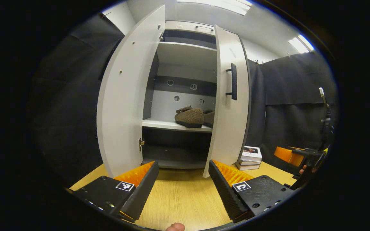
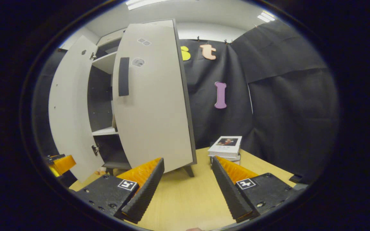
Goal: Grab one shoe with the right hand and put it into the shoe cabinet, grab the other shoe with the left hand and put it into the shoe cabinet; then close the right door with the right hand and the left door with the left hand.
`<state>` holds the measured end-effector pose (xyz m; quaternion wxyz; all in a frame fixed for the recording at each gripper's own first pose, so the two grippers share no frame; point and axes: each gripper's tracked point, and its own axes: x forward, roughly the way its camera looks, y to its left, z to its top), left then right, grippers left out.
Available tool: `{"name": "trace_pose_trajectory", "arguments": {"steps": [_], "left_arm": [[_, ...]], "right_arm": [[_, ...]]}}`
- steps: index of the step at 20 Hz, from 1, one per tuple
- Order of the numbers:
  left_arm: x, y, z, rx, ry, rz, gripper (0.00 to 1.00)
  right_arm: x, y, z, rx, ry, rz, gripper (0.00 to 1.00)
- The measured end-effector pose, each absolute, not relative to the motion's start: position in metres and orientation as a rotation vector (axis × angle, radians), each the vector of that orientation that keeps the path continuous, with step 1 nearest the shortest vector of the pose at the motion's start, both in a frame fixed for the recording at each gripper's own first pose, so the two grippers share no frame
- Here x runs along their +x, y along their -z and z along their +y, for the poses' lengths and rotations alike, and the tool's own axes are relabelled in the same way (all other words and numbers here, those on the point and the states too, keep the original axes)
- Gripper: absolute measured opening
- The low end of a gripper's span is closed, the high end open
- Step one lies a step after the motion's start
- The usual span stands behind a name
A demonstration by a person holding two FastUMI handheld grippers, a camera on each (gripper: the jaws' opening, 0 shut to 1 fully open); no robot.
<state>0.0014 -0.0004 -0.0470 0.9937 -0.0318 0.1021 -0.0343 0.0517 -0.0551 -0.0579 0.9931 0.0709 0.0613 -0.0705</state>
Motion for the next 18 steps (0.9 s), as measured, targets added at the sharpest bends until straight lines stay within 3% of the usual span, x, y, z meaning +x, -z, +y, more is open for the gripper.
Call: {"name": "trace_pose_trajectory", "arguments": {"steps": [4, 7, 8, 10, 13, 14, 15, 16, 18], "left_arm": [[0.003, 0.036, 0.000, -0.097, 0.066, 0.192, 0.95], [0.004, -0.005, 0.006, -0.170, 0.073, 0.109, 0.95], [0.005, -0.021, 0.007, -0.196, 0.088, 0.087, 0.95], [0.005, -0.054, 0.021, -0.242, 0.090, 0.037, 0.99], [0.005, -0.090, 0.068, -0.272, 0.017, -0.009, 0.95], [0.005, -0.096, 0.085, -0.283, -0.018, -0.011, 0.95], [0.004, -0.102, 0.101, -0.293, -0.043, -0.020, 0.99], [0.003, -0.111, 0.119, -0.296, -0.070, -0.037, 0.95], [0.007, -0.113, 0.165, -0.294, -0.158, -0.054, 0.99]], "right_arm": [[0.039, 0.062, -0.051, 0.103, 0.120, 0.109, 0.99], [0.039, 0.052, -0.044, 0.087, 0.093, 0.079, 0.99], [0.042, 0.050, -0.042, 0.081, 0.093, 0.079, 0.94], [0.045, 0.044, -0.031, 0.085, 0.066, 0.068, 0.99], [0.051, 0.036, -0.018, 0.089, 0.029, 0.053, 0.99], [0.052, 0.034, -0.015, 0.087, 0.018, 0.049, 0.94], [0.054, 0.033, -0.012, 0.084, 0.012, 0.048, 0.95], [0.054, 0.034, -0.011, 0.079, 0.009, 0.049, 0.95], [0.054, 0.034, -0.008, 0.068, 0.004, 0.049, 0.94]]}}
